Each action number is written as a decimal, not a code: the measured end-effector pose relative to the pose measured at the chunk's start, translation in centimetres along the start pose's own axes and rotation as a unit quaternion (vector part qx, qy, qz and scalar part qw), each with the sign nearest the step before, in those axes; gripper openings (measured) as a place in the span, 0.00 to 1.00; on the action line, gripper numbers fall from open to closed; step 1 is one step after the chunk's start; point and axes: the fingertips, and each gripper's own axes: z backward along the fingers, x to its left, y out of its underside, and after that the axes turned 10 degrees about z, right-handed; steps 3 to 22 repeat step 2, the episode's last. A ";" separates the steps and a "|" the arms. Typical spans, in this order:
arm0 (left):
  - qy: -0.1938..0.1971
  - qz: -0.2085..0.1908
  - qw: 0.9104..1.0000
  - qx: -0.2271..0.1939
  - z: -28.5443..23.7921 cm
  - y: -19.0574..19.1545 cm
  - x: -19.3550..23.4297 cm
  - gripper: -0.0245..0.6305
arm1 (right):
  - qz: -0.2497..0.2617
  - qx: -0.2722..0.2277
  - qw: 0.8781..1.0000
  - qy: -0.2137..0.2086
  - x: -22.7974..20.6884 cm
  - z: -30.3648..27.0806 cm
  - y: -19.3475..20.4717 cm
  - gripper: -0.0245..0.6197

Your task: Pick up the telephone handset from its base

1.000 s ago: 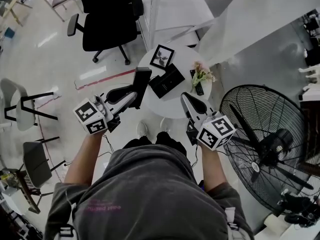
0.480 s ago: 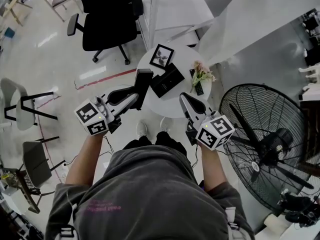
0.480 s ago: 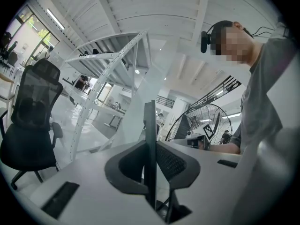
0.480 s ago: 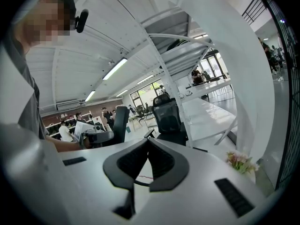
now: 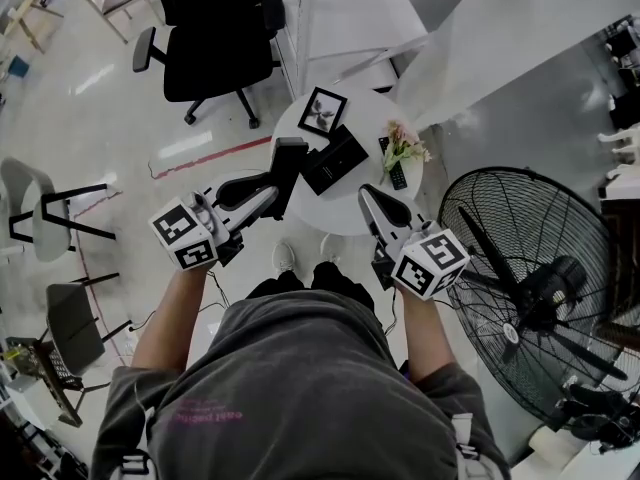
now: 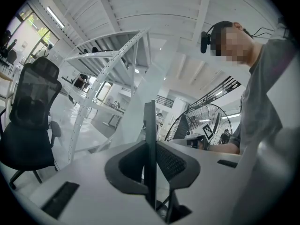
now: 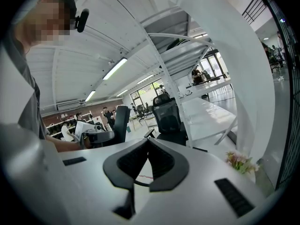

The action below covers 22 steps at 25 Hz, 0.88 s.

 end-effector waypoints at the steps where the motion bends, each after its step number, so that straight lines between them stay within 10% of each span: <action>1: 0.000 0.000 1.000 0.001 -0.1 0.0 0.0 0.15 | 0.000 0.000 1.000 0.000 -0.1 0.0 0.0 0.07; 22: 0.001 0.000 1.000 0.001 -0.2 0.0 0.0 0.15 | -0.001 -0.001 1.000 -0.001 -0.2 0.0 -0.1 0.07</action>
